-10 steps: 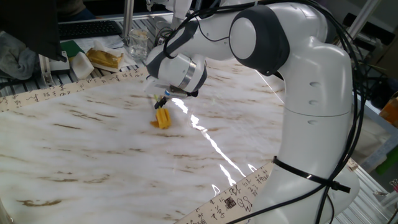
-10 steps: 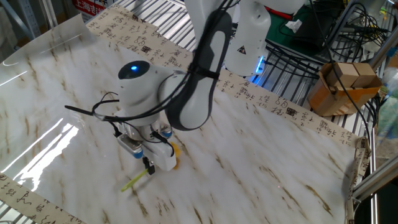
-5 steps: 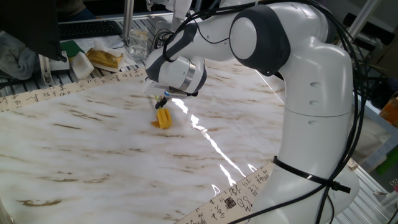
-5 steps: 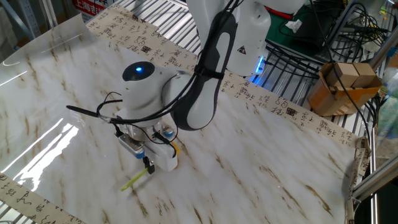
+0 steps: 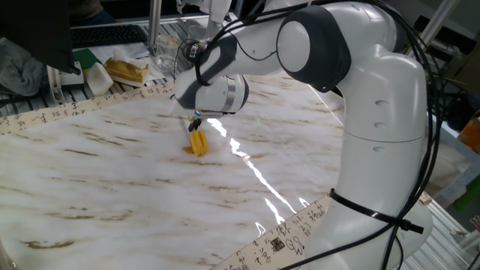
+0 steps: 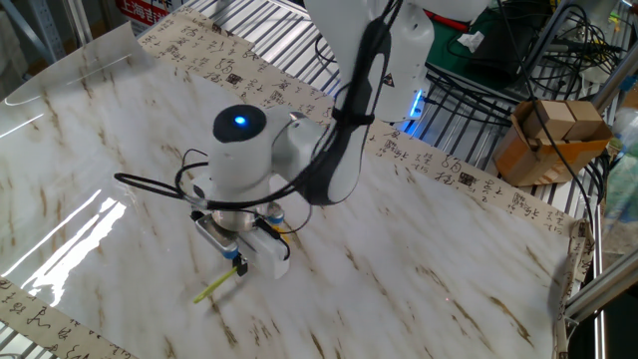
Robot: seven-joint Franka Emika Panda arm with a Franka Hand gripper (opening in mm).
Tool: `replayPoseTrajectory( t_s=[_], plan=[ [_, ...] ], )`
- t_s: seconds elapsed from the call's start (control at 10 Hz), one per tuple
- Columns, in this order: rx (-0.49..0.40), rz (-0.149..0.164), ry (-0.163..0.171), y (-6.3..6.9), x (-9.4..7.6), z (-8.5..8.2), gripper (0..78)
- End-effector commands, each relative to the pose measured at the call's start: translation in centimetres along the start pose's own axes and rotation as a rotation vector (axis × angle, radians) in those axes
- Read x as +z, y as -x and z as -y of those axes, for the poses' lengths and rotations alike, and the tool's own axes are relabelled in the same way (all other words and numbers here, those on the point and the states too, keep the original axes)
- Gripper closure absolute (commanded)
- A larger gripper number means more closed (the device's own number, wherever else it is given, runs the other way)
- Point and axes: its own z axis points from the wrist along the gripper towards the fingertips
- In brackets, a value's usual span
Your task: Clean the tabletop with a sponge
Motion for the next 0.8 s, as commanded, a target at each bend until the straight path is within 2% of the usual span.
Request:
replayPoseTrajectory(
  t_s=[0.1,0.3,0.7,0.8],
  plan=[
    [-0.011,0.008,-0.034,0.1,-0.22,-0.04,75.6],
    [-0.027,0.008,-0.065,0.02,-0.42,0.15,75.6],
    [-0.041,0.01,-0.093,-0.04,-0.54,0.22,75.6],
    [-0.057,0.013,-0.127,-0.06,-0.56,0.2,75.6]
  ],
)
